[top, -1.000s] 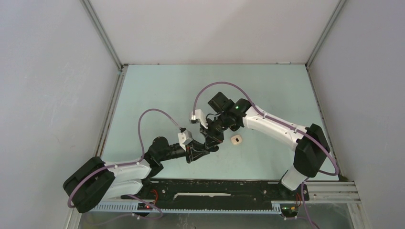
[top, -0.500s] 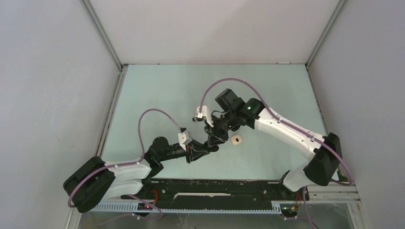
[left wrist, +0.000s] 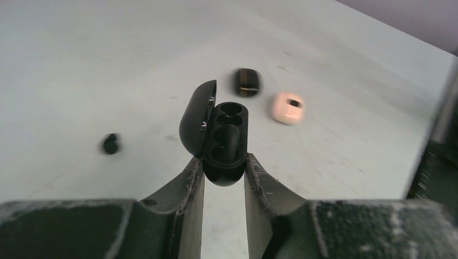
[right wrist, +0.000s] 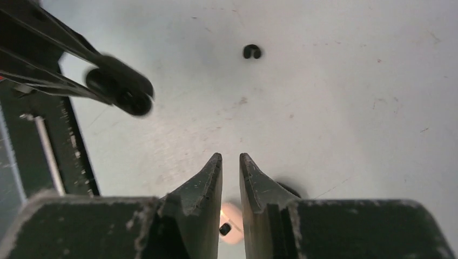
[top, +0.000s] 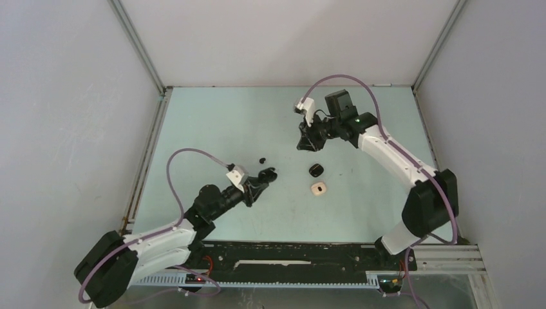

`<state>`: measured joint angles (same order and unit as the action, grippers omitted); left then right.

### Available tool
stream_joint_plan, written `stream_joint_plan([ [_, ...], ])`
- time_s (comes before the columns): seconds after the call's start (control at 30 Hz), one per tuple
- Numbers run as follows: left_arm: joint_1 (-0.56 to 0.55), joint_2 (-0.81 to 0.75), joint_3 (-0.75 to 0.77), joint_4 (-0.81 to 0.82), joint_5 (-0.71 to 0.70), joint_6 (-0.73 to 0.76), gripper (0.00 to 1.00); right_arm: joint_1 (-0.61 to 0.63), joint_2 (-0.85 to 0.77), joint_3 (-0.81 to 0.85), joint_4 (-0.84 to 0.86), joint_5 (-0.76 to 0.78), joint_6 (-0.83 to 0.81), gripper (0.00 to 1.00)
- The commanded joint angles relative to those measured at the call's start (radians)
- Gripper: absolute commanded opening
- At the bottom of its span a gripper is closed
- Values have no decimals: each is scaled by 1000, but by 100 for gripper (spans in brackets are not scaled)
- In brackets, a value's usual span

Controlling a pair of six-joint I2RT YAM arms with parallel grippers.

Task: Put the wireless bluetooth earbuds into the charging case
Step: Pick up the right earbud from the center of the board.

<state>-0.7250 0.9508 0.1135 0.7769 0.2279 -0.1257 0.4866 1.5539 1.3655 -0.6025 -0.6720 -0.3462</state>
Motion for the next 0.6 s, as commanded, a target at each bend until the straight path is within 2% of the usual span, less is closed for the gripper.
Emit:
stream_joint_plan([
  [0.0, 47, -132, -27, -78, -302, 18, 0, 7, 96, -10, 168, 81, 25, 20],
  [0.17, 59, -245, -51, -163, -491, 7, 0, 42, 246, 55, 206, 149, 52, 20],
  [0.3, 65, -308, -69, -187, -551, -6, 0, 85, 382, 136, 210, 161, 108, 20],
  [0.57, 67, -448, -107, -217, -627, -14, 0, 173, 538, 296, 211, 246, -166, 19],
])
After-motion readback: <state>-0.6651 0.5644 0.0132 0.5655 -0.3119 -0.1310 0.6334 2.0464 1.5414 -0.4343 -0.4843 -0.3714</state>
